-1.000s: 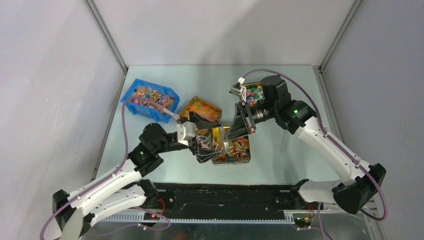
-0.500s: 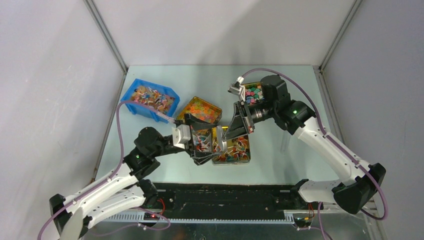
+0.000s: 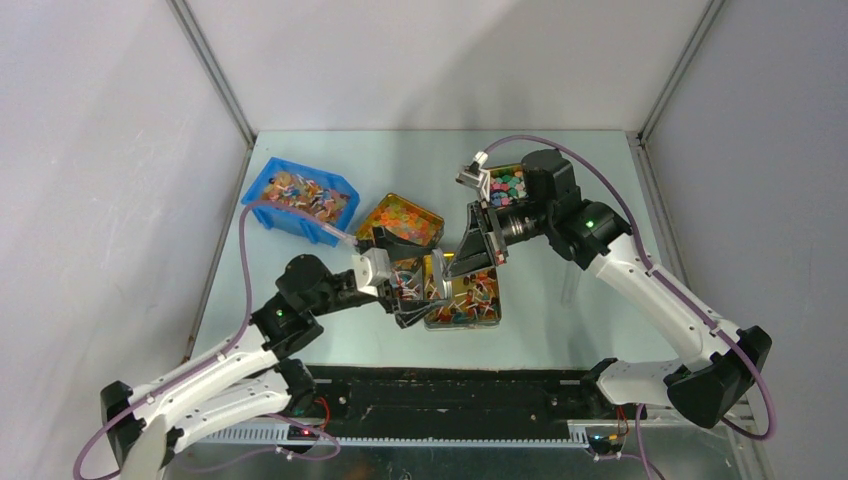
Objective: Pack the candies
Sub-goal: Pick up the bottle lid at the center of the board, then adjust the storage box at the center of the board.
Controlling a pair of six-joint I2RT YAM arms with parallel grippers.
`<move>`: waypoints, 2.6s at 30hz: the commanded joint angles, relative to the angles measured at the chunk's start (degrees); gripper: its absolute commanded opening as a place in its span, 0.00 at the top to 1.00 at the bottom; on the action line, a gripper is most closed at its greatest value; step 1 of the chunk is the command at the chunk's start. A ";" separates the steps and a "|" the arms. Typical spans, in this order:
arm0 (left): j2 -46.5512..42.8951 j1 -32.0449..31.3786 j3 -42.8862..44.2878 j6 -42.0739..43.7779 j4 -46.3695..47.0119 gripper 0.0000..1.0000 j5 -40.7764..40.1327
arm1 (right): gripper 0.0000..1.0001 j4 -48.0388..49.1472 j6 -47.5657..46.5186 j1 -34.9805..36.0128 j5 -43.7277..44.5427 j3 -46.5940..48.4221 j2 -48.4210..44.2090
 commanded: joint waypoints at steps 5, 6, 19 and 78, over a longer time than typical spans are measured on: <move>1.15 -0.42 2.35 2.69 0.08 0.06 0.35 | 1.00 1.70 -0.11 0.55 -0.14 0.21 -0.05; 1.11 -0.42 2.36 2.82 0.05 0.07 0.33 | 1.00 1.68 -0.17 0.60 -0.14 0.15 -0.05; -0.22 -0.45 1.79 3.39 -0.42 0.24 -0.60 | 0.90 -0.45 -2.07 0.73 0.43 0.16 0.68; 32.28 12.14 18.49 3.13 -49.63 0.34 -20.80 | 0.88 -29.17 -20.02 -7.20 69.22 -4.58 28.77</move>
